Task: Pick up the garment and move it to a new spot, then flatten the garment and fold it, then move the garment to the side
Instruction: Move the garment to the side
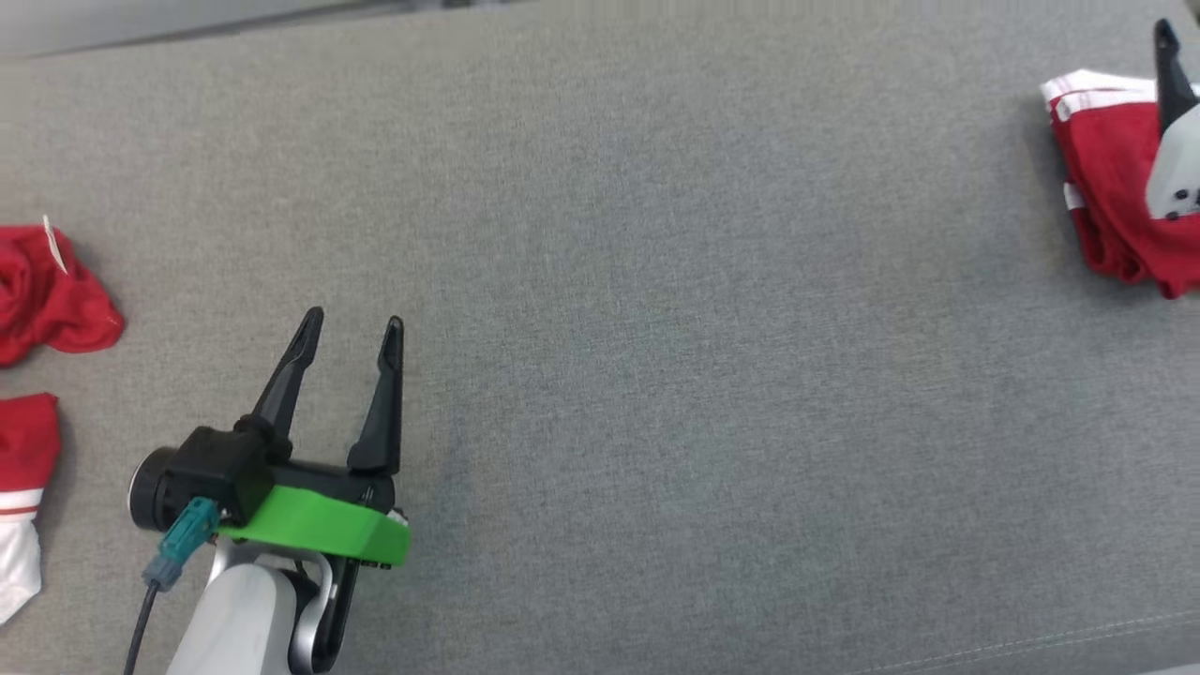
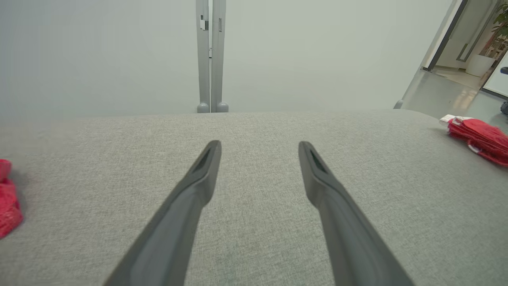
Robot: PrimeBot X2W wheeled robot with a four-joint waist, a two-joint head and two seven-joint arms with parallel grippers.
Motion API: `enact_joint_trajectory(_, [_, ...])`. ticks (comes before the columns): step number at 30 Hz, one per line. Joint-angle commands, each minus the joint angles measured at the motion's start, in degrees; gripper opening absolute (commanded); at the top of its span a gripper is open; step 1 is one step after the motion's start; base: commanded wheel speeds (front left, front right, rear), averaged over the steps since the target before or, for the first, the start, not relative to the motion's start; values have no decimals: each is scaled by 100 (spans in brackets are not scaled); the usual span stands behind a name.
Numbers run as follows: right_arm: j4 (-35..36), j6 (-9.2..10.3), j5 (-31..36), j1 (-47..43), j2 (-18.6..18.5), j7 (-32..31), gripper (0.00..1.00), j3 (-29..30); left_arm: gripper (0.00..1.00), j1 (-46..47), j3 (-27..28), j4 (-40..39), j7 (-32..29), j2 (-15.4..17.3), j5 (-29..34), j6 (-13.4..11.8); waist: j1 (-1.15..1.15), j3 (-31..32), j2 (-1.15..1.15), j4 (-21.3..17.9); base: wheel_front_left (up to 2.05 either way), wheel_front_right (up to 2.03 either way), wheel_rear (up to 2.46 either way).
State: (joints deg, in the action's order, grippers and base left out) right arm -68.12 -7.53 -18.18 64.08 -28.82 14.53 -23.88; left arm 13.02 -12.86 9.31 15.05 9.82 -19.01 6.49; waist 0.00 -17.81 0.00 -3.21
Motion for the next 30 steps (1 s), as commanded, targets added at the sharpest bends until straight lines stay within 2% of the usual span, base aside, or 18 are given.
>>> enact_joint_trajectory(1, [194, 8, -72, -228, 64, 49, 100, 74, 100, -164, 81, -42, 15, 8, -29, -51, 0, 824, 0, -149, 0, 0, 0])
enact_joint_trajectory(9, [2326, 7, -193, -1809, 422, 65, 100, 739, 100, -703, 477, -126, 15, 78, 1, -253, 0, 1527, 0, -153, 0, 0, 0])
enact_joint_trajectory(16, [3723, 7, -181, -3366, 788, 66, 100, 1404, 100, -1062, 636, -218, 15, 11, -64, -356, 0, 1824, 0, -41, 0, 0, 0])
enact_joint_trajectory(22, [4359, 7, 5, -4419, 1191, 67, 100, 1846, 100, -1216, 813, -236, 15, -83, -24, -418, 0, 1840, 0, 62, 0, 0, 0])
enact_joint_trajectory(26, [4642, 6, 106, -4937, 1475, 67, 100, 2082, 100, -1258, 879, -163, 15, -133, 60, -347, 0, 1848, 0, 154, 0, 0, 0])
enact_joint_trajectory(30, [4899, 5, 336, -5338, 1629, 67, 100, 2003, 100, -1291, 910, -49, 9, -174, 238, -320, 0, 1859, 0, 200, 0, 0, 0])
